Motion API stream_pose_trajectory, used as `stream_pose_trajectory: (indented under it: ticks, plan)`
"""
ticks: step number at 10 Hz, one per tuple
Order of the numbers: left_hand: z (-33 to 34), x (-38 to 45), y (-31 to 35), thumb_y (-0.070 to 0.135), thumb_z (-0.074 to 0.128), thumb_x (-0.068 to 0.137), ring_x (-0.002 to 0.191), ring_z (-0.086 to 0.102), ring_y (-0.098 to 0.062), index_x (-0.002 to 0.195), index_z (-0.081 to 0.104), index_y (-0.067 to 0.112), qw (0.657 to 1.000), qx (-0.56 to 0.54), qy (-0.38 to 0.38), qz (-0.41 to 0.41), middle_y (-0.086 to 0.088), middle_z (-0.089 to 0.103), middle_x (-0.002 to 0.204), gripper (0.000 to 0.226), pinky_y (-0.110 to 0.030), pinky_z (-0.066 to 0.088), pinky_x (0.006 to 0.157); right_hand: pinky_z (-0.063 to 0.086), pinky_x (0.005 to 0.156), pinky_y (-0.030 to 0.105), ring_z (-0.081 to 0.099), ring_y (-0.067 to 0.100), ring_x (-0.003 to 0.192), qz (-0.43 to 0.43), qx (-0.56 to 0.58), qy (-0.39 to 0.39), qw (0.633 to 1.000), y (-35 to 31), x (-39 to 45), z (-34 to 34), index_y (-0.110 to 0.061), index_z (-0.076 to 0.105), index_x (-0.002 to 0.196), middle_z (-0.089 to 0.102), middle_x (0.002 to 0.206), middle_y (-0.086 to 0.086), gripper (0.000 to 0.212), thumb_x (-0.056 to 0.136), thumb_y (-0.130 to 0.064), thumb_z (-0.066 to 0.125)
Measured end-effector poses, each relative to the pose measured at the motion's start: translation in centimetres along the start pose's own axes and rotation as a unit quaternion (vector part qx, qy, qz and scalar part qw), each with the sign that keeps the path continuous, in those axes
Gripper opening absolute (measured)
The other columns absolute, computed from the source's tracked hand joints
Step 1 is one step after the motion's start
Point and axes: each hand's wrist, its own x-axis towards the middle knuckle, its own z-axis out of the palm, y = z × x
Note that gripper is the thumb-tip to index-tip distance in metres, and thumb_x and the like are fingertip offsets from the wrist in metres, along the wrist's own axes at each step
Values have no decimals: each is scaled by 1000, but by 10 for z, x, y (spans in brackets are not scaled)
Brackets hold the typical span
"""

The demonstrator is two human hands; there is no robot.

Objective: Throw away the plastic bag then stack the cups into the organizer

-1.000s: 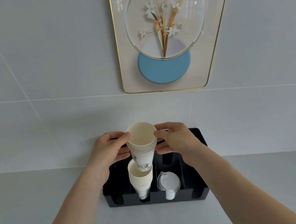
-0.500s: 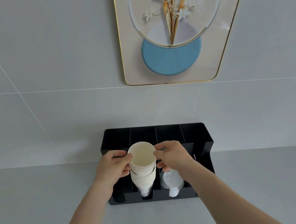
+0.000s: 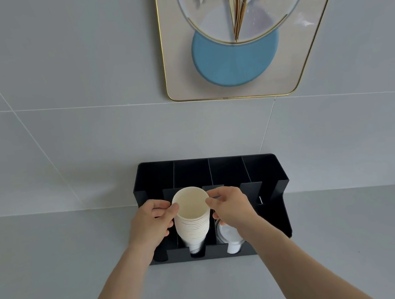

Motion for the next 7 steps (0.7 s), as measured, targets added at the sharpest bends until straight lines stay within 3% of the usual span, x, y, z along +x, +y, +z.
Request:
stream_pose_trajectory:
  ticks: [2, 3, 4, 5, 6, 7]
  plan:
    - [2, 3, -3, 35, 79, 86, 77, 75, -14, 103, 68, 23, 1000, 3, 10, -2, 4, 78, 92, 23, -27, 58, 61, 59, 60, 25, 77, 23, 82, 9, 10, 11, 1000, 1, -1, 2, -28, 75, 116, 76, 93, -9, 23, 96, -24, 64]
    - [4, 3, -3, 35, 78, 86, 78, 75, -14, 104, 67, 24, 1000, 10, 14, -1, 4, 77, 94, 24, -32, 62, 67, 64, 74, 33, 75, 19, 83, 6, 15, 18, 1000, 2, -2, 2, -28, 76, 116, 76, 96, -9, 24, 95, -27, 65]
    - [4, 3, 0, 40, 74, 88, 86, 73, -14, 111, 64, 25, 997, 67, 24, 15, 12, 74, 95, 29, -40, 61, 81, 60, 84, 35, 71, 16, 92, 1, -14, 25, 1000, 3, -3, 1, -25, 72, 125, 75, 106, -7, 31, 95, -35, 66]
    - [4, -1, 4, 46, 65, 92, 103, 68, -15, 124, 58, 28, 982, 176, 38, 60, 16, 72, 105, 37, -38, 54, 87, 52, 89, 33, 67, 21, 110, -36, -115, 50, 991, 4, -9, -1, -24, 61, 138, 71, 127, 1, 48, 96, -47, 63]
    - [5, -4, 6, 50, 58, 96, 117, 64, -19, 137, 52, 26, 964, 237, 49, 107, 5, 67, 132, 48, -38, 51, 93, 50, 99, 42, 58, 27, 126, -91, -215, 79, 969, 10, -17, -4, -25, 53, 145, 60, 141, 6, 55, 98, -54, 55]
    - [3, -12, 8, 56, 53, 95, 125, 57, -22, 143, 48, 27, 937, 305, 70, 155, 1, 61, 138, 56, -38, 48, 91, 41, 112, 48, 41, 30, 143, -112, -309, 101, 939, 18, -25, -11, -24, 45, 151, 46, 155, 9, 59, 101, -56, 47]
